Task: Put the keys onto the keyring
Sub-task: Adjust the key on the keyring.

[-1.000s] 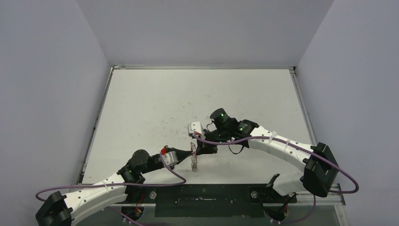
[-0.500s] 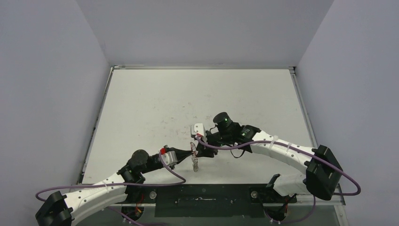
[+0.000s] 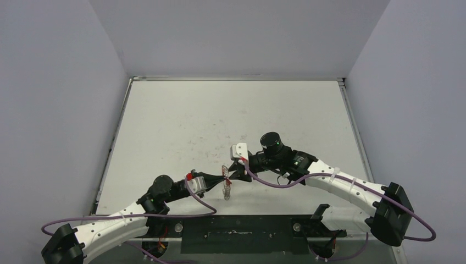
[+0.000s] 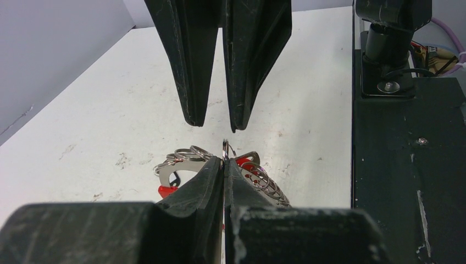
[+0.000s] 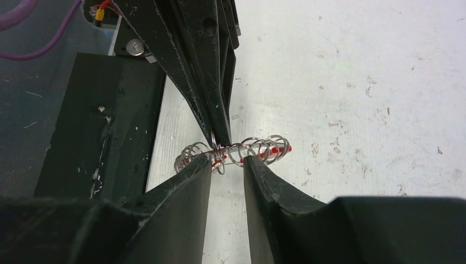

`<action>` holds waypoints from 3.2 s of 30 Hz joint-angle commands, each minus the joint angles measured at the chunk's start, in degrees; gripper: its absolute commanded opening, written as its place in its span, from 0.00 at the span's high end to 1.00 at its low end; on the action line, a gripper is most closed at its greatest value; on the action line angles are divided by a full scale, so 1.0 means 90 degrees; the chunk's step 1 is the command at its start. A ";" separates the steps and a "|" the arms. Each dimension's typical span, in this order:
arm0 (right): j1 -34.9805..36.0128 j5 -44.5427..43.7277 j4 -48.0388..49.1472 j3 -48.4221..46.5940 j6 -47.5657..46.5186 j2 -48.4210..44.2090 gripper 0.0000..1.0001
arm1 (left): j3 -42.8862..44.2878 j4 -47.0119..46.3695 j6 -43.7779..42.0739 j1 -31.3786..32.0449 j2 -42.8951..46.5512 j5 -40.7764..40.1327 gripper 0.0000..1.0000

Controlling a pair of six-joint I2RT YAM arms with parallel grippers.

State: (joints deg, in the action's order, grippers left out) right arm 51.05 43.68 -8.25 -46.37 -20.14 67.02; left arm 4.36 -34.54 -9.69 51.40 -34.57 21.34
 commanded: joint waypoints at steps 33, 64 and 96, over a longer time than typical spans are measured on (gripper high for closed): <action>0.0051 0.0429 -0.0055 -0.0557 0.0046 0.0545 1.00 | 0.0190 -0.0184 0.0099 0.0012 -0.0008 0.0098 1.00; 0.0790 -0.1963 -0.3486 -0.2826 0.0031 0.1928 1.00 | 0.1023 0.1333 -0.0425 0.0022 -0.0303 0.0000 0.73; 0.0848 -0.2024 -0.3170 -0.2531 -0.0184 0.1820 1.00 | 0.0727 0.0031 0.0409 0.0017 -0.0849 -0.0172 1.00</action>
State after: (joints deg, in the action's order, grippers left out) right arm 58.33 25.82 -40.82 -69.17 -21.41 84.33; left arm 10.92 -26.41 -8.43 51.42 -43.86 20.69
